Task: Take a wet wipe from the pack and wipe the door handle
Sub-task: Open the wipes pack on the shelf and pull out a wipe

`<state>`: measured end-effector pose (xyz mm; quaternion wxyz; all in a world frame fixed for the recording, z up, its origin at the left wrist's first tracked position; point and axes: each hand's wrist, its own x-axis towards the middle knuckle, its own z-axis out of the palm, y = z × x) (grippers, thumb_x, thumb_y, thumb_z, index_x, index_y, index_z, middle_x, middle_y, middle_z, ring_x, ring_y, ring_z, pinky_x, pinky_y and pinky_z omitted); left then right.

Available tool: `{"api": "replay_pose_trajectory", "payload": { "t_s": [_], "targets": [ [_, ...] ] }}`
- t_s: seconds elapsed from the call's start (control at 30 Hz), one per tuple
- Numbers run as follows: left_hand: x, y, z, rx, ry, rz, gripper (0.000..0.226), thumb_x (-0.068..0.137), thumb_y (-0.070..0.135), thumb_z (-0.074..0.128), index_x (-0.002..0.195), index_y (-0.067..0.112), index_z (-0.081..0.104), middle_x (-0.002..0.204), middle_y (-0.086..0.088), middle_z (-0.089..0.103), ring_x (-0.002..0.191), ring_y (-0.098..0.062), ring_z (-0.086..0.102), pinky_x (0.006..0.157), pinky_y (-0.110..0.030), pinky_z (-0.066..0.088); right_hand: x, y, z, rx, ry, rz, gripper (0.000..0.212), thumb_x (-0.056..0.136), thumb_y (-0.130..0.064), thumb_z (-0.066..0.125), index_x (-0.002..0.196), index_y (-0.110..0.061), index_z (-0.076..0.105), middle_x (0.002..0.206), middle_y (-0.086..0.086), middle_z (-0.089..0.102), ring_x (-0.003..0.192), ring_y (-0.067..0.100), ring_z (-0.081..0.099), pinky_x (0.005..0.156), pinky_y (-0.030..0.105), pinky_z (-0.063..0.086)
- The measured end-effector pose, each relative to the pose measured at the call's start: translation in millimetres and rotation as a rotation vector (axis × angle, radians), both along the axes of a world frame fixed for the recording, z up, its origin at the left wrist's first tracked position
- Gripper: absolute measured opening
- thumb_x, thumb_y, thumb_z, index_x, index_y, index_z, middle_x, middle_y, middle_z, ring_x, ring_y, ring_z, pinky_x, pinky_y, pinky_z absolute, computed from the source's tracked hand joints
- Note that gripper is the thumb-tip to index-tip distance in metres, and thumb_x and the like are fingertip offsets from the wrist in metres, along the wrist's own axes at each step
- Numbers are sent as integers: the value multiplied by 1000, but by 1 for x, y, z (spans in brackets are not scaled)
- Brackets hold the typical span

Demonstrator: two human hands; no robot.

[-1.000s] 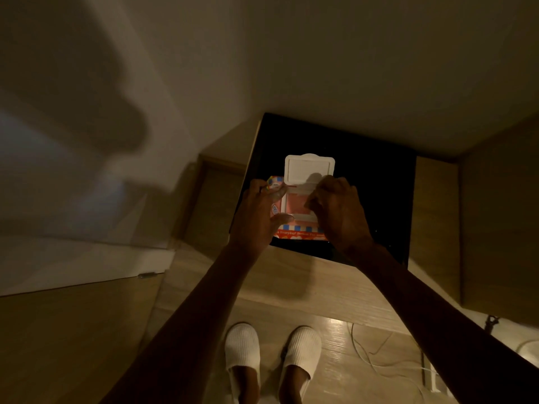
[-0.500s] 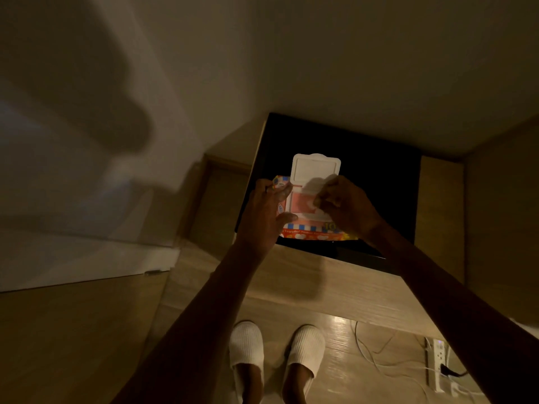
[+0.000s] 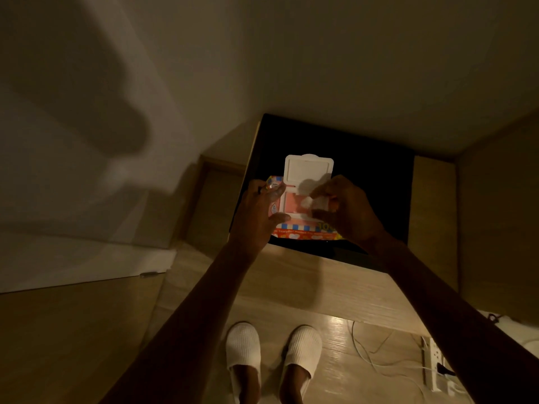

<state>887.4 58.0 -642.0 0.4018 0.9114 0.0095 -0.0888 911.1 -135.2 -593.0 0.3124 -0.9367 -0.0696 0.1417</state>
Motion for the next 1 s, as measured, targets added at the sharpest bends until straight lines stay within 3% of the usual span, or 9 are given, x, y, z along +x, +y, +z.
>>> {"api": "replay_pose_trajectory", "payload": {
  "t_s": [0.17,0.27,0.33,0.4,0.5,0.63,0.73,0.9,1.0],
  "targets": [
    [1,1,-6,-2,14,8,64,80,25,75,139,24,48,137,-4,37,122,-24,51,89,-43,56,5,5,-4,52,-83,-78,11,87,-12,69,95,-4,70,108,14,68,100,26,64,85,29,49],
    [0,1,-7,8,11,12,65,80,26,74,139,26,47,137,-3,37,123,-22,49,89,-42,57,9,1,-7,235,12,-154,12,87,-4,67,96,3,68,105,17,69,99,27,65,90,47,53],
    [0,0,-7,1,14,11,64,81,25,74,139,25,47,138,-4,36,125,-23,48,89,-42,56,10,1,-7,306,65,-191,11,88,0,63,98,6,65,100,11,66,94,20,64,94,47,51],
    [1,-1,-6,0,9,7,64,81,25,74,139,23,48,138,-6,36,125,-24,48,90,-44,56,8,4,-5,296,98,-220,18,92,-5,60,106,4,63,107,8,65,101,22,63,94,39,50],
    [1,0,-5,9,1,9,64,81,26,74,139,23,48,138,-6,36,125,-24,48,91,-44,55,3,5,3,401,208,-255,29,98,-14,50,123,-2,58,128,13,61,118,25,58,99,42,49],
    [1,-1,-3,9,12,18,64,81,25,74,139,23,48,140,-7,36,127,-25,46,91,-44,55,-1,-1,12,551,281,-339,31,102,-14,40,126,-1,54,114,10,62,103,20,60,90,37,50],
    [1,-1,-3,8,8,18,64,81,24,75,139,22,49,139,-7,36,127,-25,47,91,-45,55,0,-2,14,579,299,-386,34,103,-15,38,132,-2,51,118,12,59,101,18,60,87,30,51],
    [0,-3,-2,-6,-3,35,63,81,22,75,138,22,49,137,-8,38,124,-24,49,89,-43,56,-2,-2,14,748,389,-603,29,103,-16,38,124,-8,56,124,16,62,114,29,60,99,45,48],
    [1,-4,0,2,7,30,64,81,23,74,139,22,48,138,-8,37,124,-25,49,90,-42,56,-3,-6,11,640,327,-557,29,102,-19,42,123,-4,57,120,18,63,110,32,61,94,48,51]
  ]
}}
